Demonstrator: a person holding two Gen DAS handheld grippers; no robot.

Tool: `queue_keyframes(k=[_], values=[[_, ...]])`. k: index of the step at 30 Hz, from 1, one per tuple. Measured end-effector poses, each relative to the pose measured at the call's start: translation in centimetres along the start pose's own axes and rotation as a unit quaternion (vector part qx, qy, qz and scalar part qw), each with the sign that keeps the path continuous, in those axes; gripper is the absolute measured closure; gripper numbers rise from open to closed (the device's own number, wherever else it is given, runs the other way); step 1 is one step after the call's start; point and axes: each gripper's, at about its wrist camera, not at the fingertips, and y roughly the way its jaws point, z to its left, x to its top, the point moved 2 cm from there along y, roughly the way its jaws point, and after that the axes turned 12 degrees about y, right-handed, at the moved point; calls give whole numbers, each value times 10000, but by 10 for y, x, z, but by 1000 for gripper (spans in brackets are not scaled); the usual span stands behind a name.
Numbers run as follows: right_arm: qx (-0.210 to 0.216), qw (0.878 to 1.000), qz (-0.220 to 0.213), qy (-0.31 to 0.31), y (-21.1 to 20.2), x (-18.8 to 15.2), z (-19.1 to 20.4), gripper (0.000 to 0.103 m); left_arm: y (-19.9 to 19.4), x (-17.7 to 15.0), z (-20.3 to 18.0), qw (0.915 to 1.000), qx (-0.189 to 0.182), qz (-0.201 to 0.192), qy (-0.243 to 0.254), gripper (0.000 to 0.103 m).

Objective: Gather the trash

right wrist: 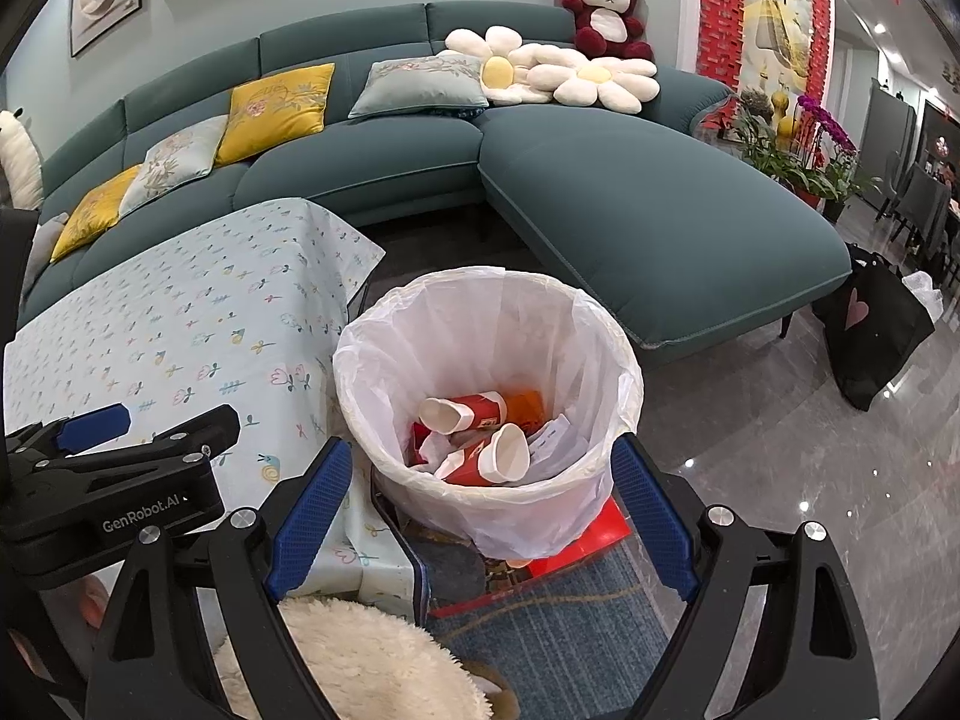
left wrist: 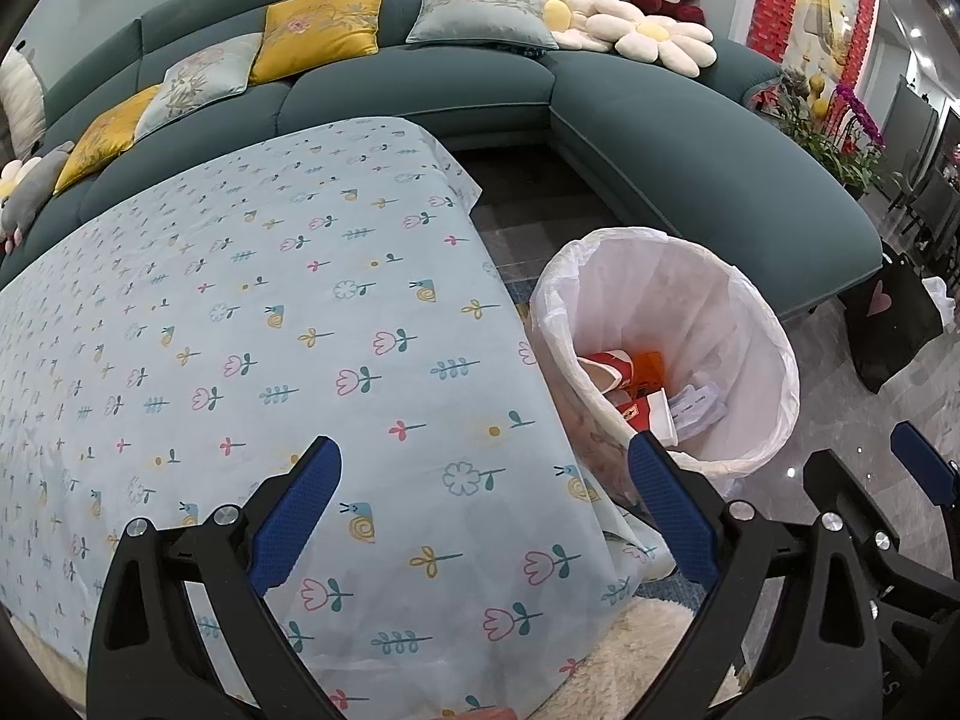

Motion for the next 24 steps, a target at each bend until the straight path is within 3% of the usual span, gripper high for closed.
queue_keyframes(k=[24], values=[[-11,10000,21,13,2,0,-1,19,4,3,-4,9999,65,46,87,11]])
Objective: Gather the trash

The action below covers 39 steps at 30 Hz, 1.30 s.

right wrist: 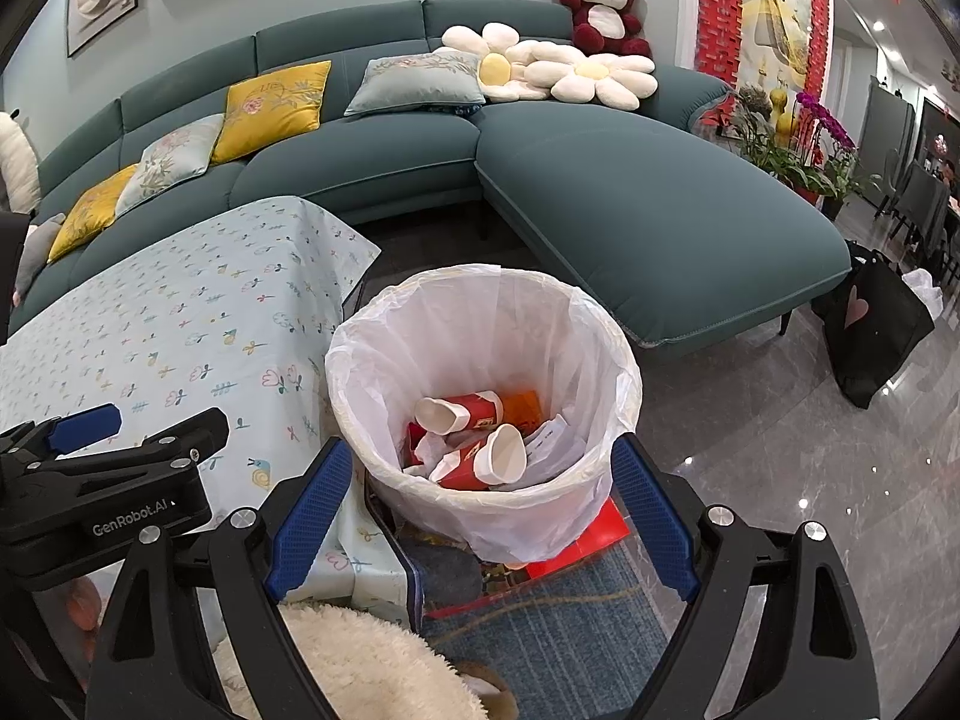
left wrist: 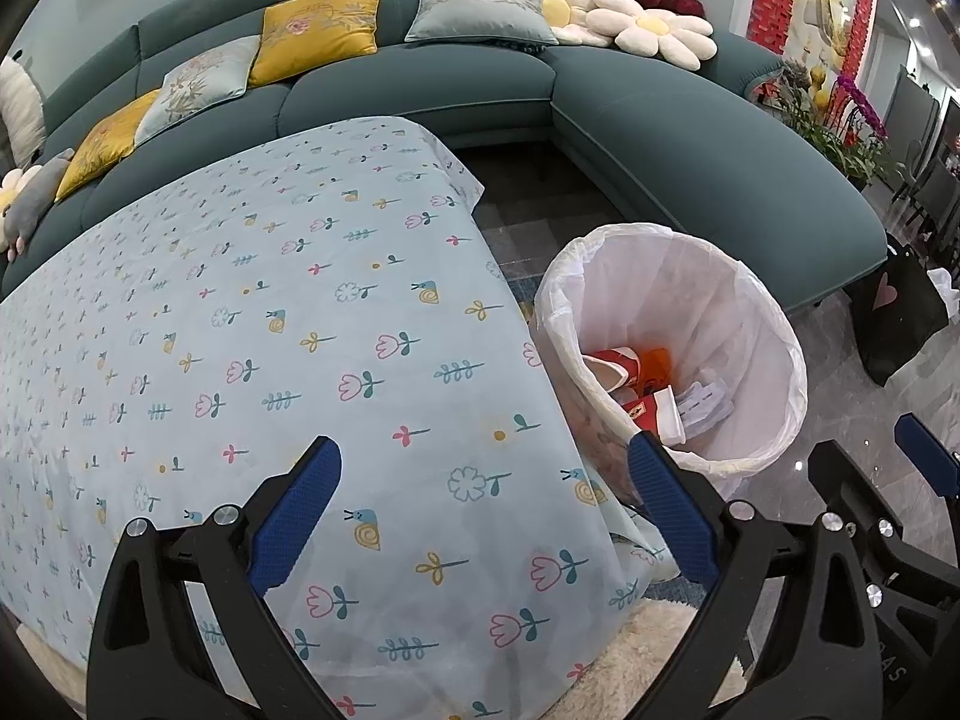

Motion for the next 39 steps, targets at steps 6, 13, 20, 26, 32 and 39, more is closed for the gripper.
queue_keyframes(k=[6,13,20,26,32,39], values=[[4,10000,16,16,3,1,-2,19,2,0,-1,10000,4,16,29,11],[5,10000,54,43,6,1,-4,19,3,-1,-2,10000,-19,40,46,11],[-2,9999,103,83,10,-1,-5,19,4,-3,-4,9999,-25,46,108,11],[-5,9999,104,80,10,-2,-5,19,4,-3,-6,9999,-37,53,110,11],[-5,9999,106,103,10,-2,-6,19,4,-4,-6,9999,-37,55,144,11],[-13,9999,96,102,10,-3,-7,19,4,-5,-7,9999,-36,52,146,11]])
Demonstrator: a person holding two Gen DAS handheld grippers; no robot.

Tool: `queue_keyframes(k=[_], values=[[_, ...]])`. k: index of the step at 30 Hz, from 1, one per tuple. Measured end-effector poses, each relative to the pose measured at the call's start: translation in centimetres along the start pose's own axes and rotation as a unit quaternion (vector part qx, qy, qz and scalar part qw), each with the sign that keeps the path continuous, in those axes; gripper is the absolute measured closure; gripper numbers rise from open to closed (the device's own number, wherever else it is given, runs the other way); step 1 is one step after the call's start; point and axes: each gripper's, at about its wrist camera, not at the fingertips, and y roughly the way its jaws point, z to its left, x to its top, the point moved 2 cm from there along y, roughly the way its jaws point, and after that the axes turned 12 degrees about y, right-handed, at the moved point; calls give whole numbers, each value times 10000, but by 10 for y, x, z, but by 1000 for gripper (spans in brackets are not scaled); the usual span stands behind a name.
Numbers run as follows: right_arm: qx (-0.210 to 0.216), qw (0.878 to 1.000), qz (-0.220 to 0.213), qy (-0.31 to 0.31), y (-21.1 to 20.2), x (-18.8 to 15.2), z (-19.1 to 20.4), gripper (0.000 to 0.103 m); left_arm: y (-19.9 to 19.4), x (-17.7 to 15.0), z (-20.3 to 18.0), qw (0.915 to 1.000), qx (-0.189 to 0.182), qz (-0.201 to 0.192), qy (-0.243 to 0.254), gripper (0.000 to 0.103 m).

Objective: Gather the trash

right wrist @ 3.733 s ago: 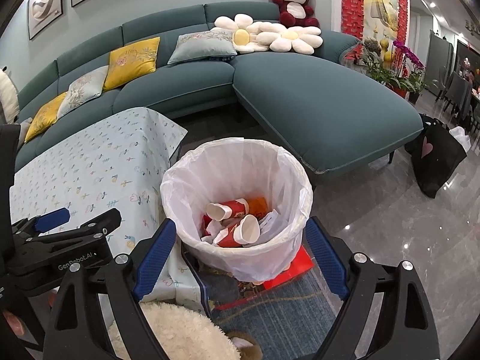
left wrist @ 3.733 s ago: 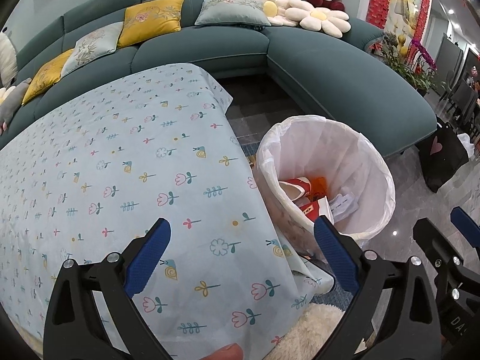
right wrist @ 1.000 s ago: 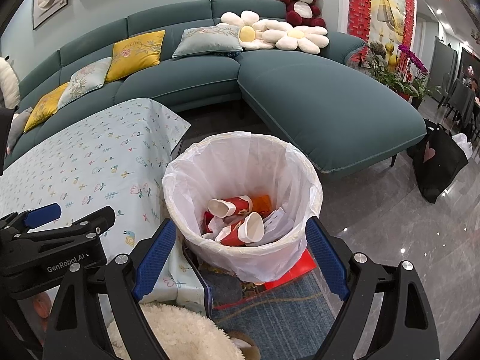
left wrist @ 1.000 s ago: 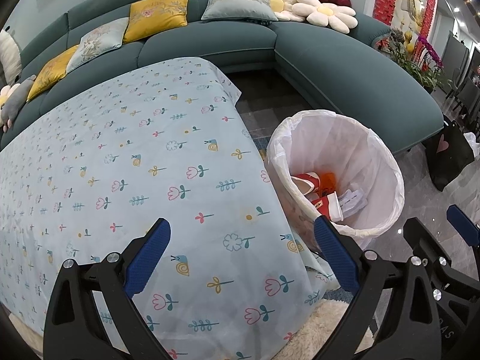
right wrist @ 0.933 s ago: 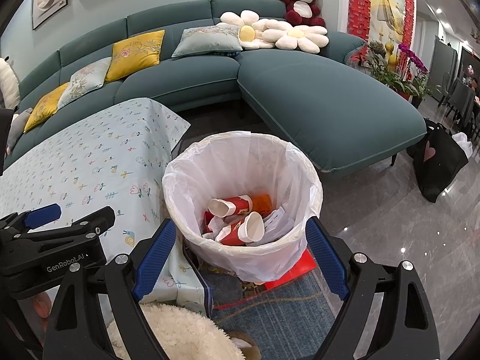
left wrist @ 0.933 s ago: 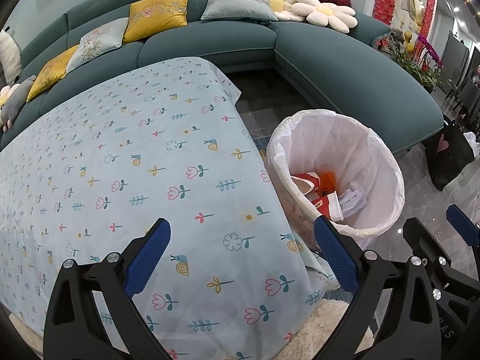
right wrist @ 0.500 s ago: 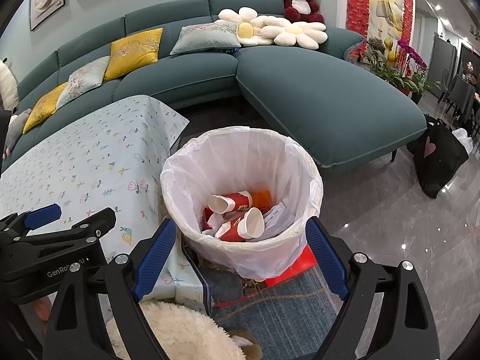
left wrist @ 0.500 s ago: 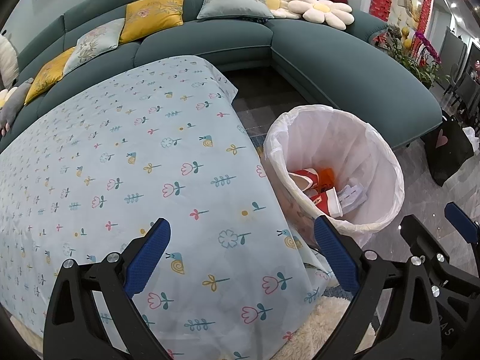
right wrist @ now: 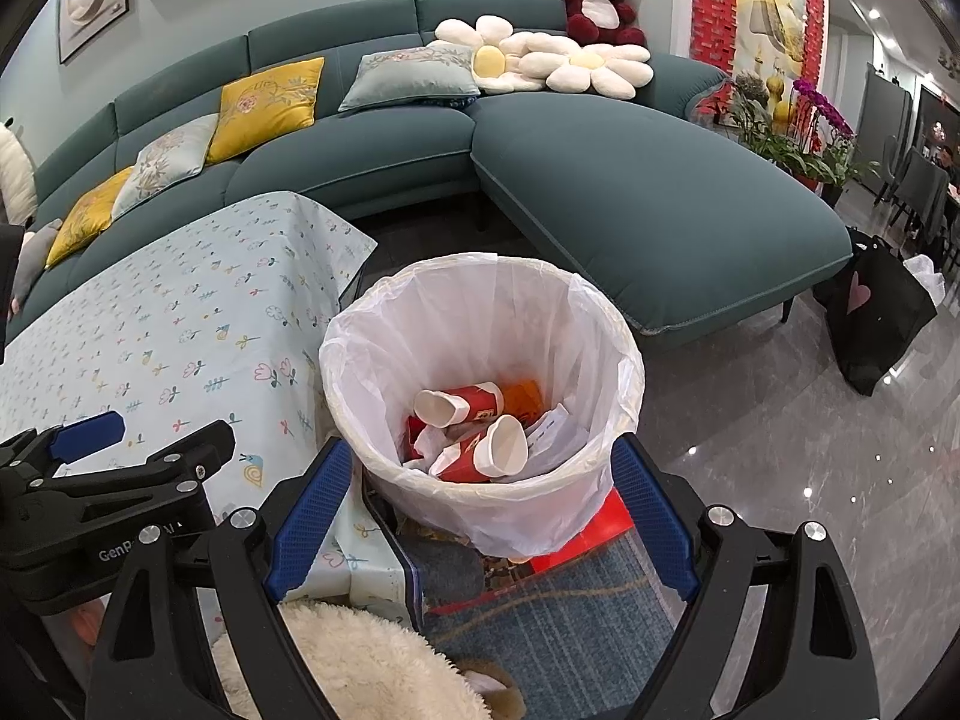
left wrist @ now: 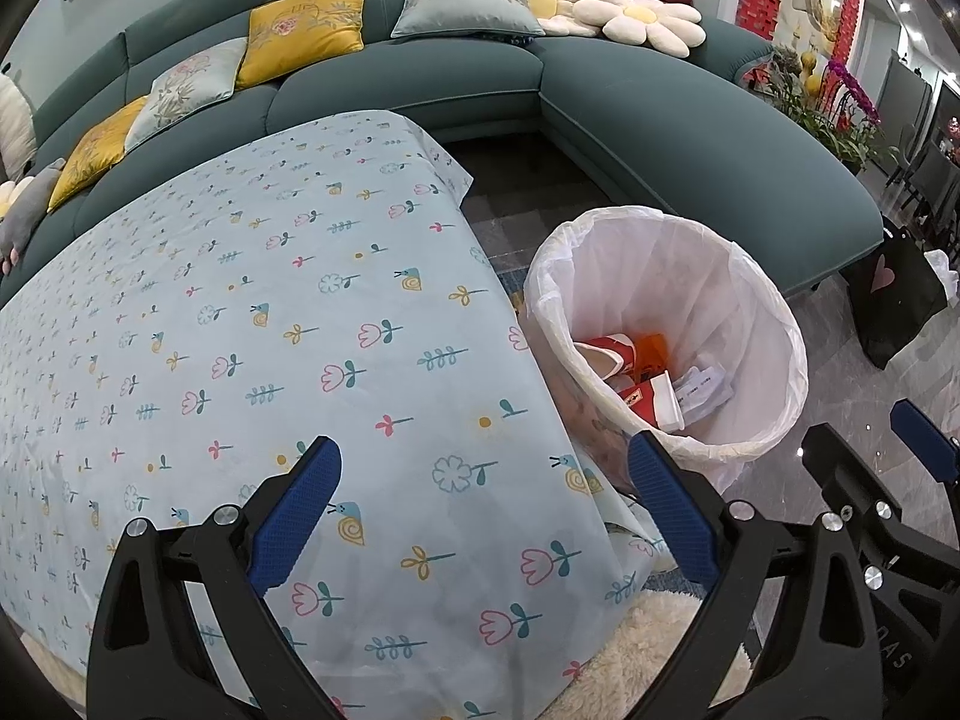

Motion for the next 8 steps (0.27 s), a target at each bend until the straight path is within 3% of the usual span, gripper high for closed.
queue_keyframes(k=[8], values=[[-8,10000,20,59,1,0,-2,19,3,-1,0,10000,45,4,-10,11]])
